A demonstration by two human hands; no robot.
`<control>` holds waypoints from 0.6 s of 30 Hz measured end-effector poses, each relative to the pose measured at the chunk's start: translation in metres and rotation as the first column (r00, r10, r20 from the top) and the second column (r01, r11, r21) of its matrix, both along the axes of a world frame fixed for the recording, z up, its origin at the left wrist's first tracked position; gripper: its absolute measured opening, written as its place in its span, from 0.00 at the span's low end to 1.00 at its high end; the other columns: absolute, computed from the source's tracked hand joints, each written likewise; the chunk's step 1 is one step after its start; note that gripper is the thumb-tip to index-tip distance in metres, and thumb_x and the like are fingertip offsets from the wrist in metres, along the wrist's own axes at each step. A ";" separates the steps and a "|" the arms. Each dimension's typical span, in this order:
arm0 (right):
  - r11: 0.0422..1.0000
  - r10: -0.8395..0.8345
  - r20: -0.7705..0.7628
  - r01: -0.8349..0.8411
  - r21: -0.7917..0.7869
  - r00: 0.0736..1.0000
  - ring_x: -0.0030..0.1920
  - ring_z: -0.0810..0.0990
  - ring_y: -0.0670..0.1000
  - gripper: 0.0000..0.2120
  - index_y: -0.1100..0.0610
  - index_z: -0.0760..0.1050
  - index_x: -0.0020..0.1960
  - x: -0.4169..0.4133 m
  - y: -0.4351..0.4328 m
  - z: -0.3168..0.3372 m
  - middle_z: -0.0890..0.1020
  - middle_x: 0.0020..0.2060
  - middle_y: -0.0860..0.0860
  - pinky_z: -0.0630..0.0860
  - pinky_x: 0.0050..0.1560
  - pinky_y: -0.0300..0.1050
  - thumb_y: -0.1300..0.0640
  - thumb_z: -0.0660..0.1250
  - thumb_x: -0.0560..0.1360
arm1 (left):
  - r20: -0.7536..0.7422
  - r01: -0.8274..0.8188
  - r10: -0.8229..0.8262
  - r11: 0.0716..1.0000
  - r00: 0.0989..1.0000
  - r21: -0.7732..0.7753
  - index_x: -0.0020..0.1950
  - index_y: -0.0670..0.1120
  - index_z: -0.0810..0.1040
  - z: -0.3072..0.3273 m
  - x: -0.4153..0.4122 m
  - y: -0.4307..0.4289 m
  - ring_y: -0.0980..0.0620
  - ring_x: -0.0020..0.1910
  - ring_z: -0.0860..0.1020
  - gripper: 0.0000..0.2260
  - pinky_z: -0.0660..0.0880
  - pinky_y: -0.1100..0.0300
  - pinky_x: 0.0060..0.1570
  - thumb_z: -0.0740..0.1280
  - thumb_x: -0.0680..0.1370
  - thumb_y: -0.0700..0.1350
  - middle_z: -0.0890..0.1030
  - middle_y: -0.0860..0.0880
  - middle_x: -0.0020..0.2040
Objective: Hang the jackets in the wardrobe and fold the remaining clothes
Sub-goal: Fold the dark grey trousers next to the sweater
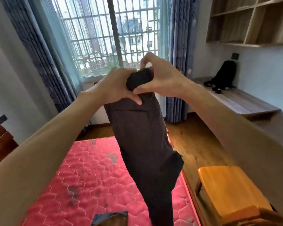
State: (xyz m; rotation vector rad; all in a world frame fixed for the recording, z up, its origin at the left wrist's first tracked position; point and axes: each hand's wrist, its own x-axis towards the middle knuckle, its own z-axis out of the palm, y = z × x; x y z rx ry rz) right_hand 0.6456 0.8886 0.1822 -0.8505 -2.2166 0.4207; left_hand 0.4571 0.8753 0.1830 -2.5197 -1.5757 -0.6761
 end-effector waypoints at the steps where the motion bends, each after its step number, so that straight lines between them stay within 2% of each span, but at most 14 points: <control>1: 0.996 0.025 -0.139 -0.036 -0.080 0.990 0.42 0.84 0.52 0.29 0.56 0.69 0.59 0.008 0.004 -0.009 0.84 0.42 0.54 0.82 0.43 0.43 0.53 0.82 0.65 | 0.034 0.014 -0.014 1.000 0.999 0.007 0.50 0.44 0.81 -0.001 0.000 0.005 0.47 0.43 0.79 0.27 0.67 0.71 0.41 0.83 0.59 0.57 0.83 0.48 0.41; 3: 0.970 0.008 -0.298 -0.080 -0.231 0.955 0.45 0.86 0.48 0.29 0.54 0.69 0.62 0.024 0.010 -0.039 0.85 0.44 0.53 0.82 0.49 0.41 0.52 0.80 0.68 | 0.127 0.045 -0.046 0.999 0.991 0.014 0.46 0.43 0.82 -0.004 -0.002 0.010 0.47 0.40 0.79 0.27 0.70 0.65 0.41 0.79 0.58 0.62 0.83 0.45 0.38; 4: 0.957 -0.008 -0.301 -0.080 -0.279 0.954 0.46 0.85 0.47 0.26 0.53 0.72 0.61 0.028 0.011 -0.060 0.85 0.45 0.51 0.82 0.49 0.42 0.50 0.79 0.69 | 0.172 0.042 -0.043 0.999 0.984 0.014 0.46 0.43 0.83 -0.005 -0.002 0.012 0.46 0.41 0.80 0.29 0.73 0.59 0.44 0.77 0.57 0.64 0.83 0.44 0.39; 6: 0.952 -0.035 -0.245 -0.042 -0.302 0.969 0.44 0.84 0.44 0.14 0.51 0.78 0.52 0.031 0.017 -0.116 0.85 0.42 0.45 0.81 0.47 0.44 0.47 0.76 0.72 | 0.236 0.034 -0.032 0.999 0.971 -0.001 0.47 0.43 0.84 -0.003 -0.003 0.014 0.44 0.45 0.83 0.29 0.77 0.48 0.50 0.75 0.56 0.64 0.85 0.43 0.42; 8: 0.957 -0.113 -0.219 0.047 -0.288 0.969 0.43 0.83 0.41 0.05 0.49 0.80 0.49 0.032 0.015 -0.173 0.84 0.42 0.40 0.77 0.47 0.40 0.48 0.70 0.77 | 0.306 0.029 -0.020 0.999 0.952 -0.025 0.47 0.44 0.84 0.005 -0.008 0.015 0.45 0.46 0.84 0.26 0.79 0.43 0.51 0.79 0.57 0.59 0.86 0.45 0.43; 10: 0.948 -0.239 -0.238 0.173 -0.267 0.942 0.43 0.81 0.42 0.09 0.54 0.82 0.55 0.037 0.008 -0.219 0.84 0.43 0.44 0.72 0.46 0.27 0.51 0.67 0.80 | 0.367 0.008 0.014 0.998 0.930 -0.059 0.46 0.46 0.84 0.015 -0.017 0.015 0.53 0.43 0.84 0.20 0.81 0.45 0.51 0.82 0.59 0.52 0.87 0.52 0.41; 11: 0.936 -0.305 -0.248 0.241 -0.257 0.920 0.43 0.80 0.43 0.10 0.58 0.82 0.55 0.039 0.003 -0.239 0.84 0.42 0.48 0.69 0.43 0.24 0.53 0.67 0.80 | 0.364 -0.010 0.033 0.998 0.931 -0.066 0.46 0.45 0.84 0.018 -0.021 0.016 0.54 0.41 0.83 0.17 0.81 0.46 0.50 0.81 0.62 0.48 0.87 0.49 0.41; 13: 0.917 -0.360 -0.186 0.311 -0.249 0.914 0.43 0.80 0.49 0.11 0.59 0.82 0.53 0.040 -0.002 -0.273 0.85 0.40 0.54 0.72 0.41 0.31 0.52 0.67 0.80 | 0.291 -0.063 0.071 0.997 0.954 -0.039 0.47 0.38 0.82 0.018 -0.024 0.016 0.50 0.40 0.79 0.15 0.79 0.46 0.46 0.80 0.67 0.46 0.84 0.37 0.43; 14: 0.911 -0.352 -0.118 0.311 -0.270 0.929 0.42 0.82 0.51 0.12 0.58 0.81 0.54 0.041 -0.001 -0.289 0.85 0.41 0.55 0.76 0.43 0.40 0.51 0.66 0.80 | 0.263 -0.080 0.083 0.997 0.961 -0.024 0.46 0.37 0.82 0.017 -0.024 0.015 0.50 0.39 0.77 0.16 0.78 0.47 0.43 0.79 0.68 0.46 0.82 0.34 0.43; 16: 0.895 -0.309 0.110 0.328 -0.301 0.945 0.45 0.83 0.58 0.09 0.51 0.80 0.54 0.049 0.002 -0.320 0.85 0.42 0.55 0.77 0.46 0.54 0.51 0.62 0.82 | 0.279 -0.106 0.093 0.994 0.956 0.030 0.47 0.37 0.82 0.015 -0.027 0.016 0.51 0.38 0.76 0.16 0.76 0.51 0.40 0.79 0.70 0.48 0.82 0.33 0.43; 17: 0.880 -0.296 0.202 0.349 -0.322 0.933 0.43 0.83 0.58 0.08 0.47 0.79 0.49 0.058 0.002 -0.332 0.85 0.39 0.54 0.77 0.44 0.55 0.51 0.61 0.81 | 0.315 -0.128 0.099 0.989 0.944 0.072 0.48 0.38 0.82 0.018 -0.031 0.015 0.52 0.37 0.76 0.16 0.76 0.53 0.38 0.79 0.70 0.48 0.82 0.33 0.43; 18: 0.844 -0.304 0.227 0.372 -0.387 0.925 0.40 0.84 0.55 0.11 0.47 0.76 0.42 0.070 0.002 -0.344 0.84 0.35 0.52 0.77 0.42 0.54 0.50 0.61 0.81 | 0.347 -0.152 0.105 0.982 0.932 0.111 0.48 0.39 0.82 0.024 -0.035 0.013 0.54 0.36 0.75 0.16 0.76 0.57 0.36 0.78 0.70 0.49 0.82 0.33 0.43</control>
